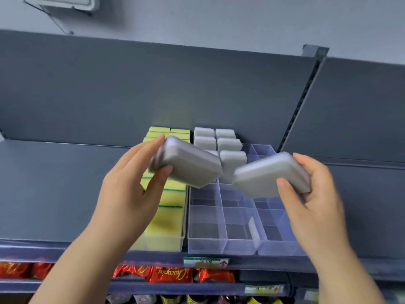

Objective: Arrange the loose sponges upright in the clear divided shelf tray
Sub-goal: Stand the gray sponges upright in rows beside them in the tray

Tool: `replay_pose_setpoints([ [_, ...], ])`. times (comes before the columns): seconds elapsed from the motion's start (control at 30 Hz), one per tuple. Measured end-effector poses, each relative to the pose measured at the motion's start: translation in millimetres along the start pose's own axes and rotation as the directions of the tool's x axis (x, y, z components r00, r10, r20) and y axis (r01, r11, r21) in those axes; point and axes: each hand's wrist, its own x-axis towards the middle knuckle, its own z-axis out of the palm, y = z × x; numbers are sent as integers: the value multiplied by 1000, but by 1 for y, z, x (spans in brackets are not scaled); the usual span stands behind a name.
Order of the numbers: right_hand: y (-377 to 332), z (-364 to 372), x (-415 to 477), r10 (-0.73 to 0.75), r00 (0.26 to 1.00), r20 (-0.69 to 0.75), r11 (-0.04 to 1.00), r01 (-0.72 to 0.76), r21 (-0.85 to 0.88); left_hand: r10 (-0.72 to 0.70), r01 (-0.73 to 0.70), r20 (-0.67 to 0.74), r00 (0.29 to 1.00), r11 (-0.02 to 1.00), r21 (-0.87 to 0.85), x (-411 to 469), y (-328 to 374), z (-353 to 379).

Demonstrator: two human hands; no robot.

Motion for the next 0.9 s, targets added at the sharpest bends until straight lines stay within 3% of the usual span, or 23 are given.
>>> replay_pose_setpoints([
  [0.57, 19, 17, 31, -43, 949, 314, 997, 61, -49, 103, -126, 276, 956, 990, 69, 21, 0, 35],
  [0.9, 19, 19, 29, -86, 942, 325, 985, 128, -112, 148, -261, 500, 853, 951, 165, 33, 5, 51],
])
